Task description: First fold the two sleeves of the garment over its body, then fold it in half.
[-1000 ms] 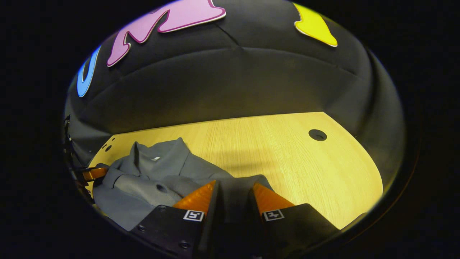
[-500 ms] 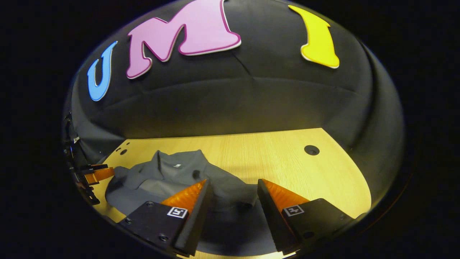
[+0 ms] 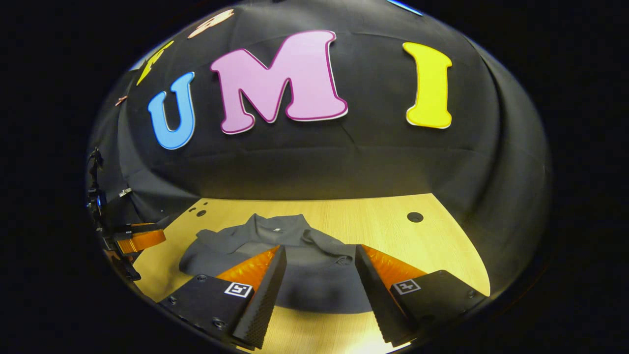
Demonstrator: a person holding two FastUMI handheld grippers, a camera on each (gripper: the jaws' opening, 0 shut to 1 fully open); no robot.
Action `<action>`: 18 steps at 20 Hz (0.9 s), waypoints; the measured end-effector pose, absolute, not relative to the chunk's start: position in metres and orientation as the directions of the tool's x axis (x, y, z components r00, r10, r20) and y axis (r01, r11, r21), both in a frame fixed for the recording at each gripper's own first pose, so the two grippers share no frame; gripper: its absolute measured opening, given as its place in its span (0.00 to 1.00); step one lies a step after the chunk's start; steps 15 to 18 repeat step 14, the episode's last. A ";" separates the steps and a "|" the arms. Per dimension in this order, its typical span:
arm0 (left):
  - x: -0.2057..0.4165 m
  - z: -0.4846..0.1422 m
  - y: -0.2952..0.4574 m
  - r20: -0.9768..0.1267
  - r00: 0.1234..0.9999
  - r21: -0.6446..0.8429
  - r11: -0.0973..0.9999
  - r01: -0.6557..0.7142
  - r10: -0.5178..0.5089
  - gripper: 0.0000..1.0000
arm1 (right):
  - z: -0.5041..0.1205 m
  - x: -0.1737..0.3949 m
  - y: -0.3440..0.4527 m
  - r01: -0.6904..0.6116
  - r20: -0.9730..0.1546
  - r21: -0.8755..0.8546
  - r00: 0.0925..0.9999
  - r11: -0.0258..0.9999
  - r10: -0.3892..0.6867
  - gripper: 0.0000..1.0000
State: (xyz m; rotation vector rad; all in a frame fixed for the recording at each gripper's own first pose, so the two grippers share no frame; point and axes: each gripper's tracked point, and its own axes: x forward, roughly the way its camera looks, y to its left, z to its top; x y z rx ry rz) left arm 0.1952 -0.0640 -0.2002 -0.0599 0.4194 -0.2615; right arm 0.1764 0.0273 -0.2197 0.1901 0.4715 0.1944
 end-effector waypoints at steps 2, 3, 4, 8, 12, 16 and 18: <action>0.169 -0.190 -0.079 -0.392 0.868 -0.144 0.952 0.269 -0.304 0.96 | -0.210 0.156 0.034 -0.163 -0.421 0.245 0.870 0.956 0.257 0.88; 0.156 -0.189 -0.087 -0.394 0.858 -0.162 0.943 0.289 -0.330 0.96 | -0.203 0.147 0.040 -0.185 -0.407 0.258 0.870 0.948 0.280 0.88; 0.144 -0.187 -0.094 -0.396 0.850 -0.172 0.937 0.303 -0.347 0.96 | -0.197 0.138 0.047 -0.204 -0.396 0.263 0.868 0.943 0.299 0.89; 0.106 -0.189 -0.114 -0.423 0.825 -0.189 0.927 0.325 -0.376 0.95 | -0.186 0.112 0.064 -0.270 -0.362 0.275 0.860 0.922 0.360 0.94; 0.086 -0.189 -0.124 -0.438 0.830 -0.171 0.938 0.300 -0.345 0.95 | -0.190 0.109 0.071 -0.298 -0.362 0.322 0.838 0.899 0.407 0.95; 0.083 -0.193 -0.119 -0.449 0.847 -0.174 0.958 0.230 -0.285 0.96 | -0.203 0.115 0.068 -0.324 -0.380 0.324 0.816 0.889 0.436 0.96; 0.083 -0.193 -0.119 -0.449 0.847 -0.174 0.958 0.230 -0.285 0.96 | -0.203 0.115 0.068 -0.324 -0.380 0.324 0.816 0.889 0.436 0.96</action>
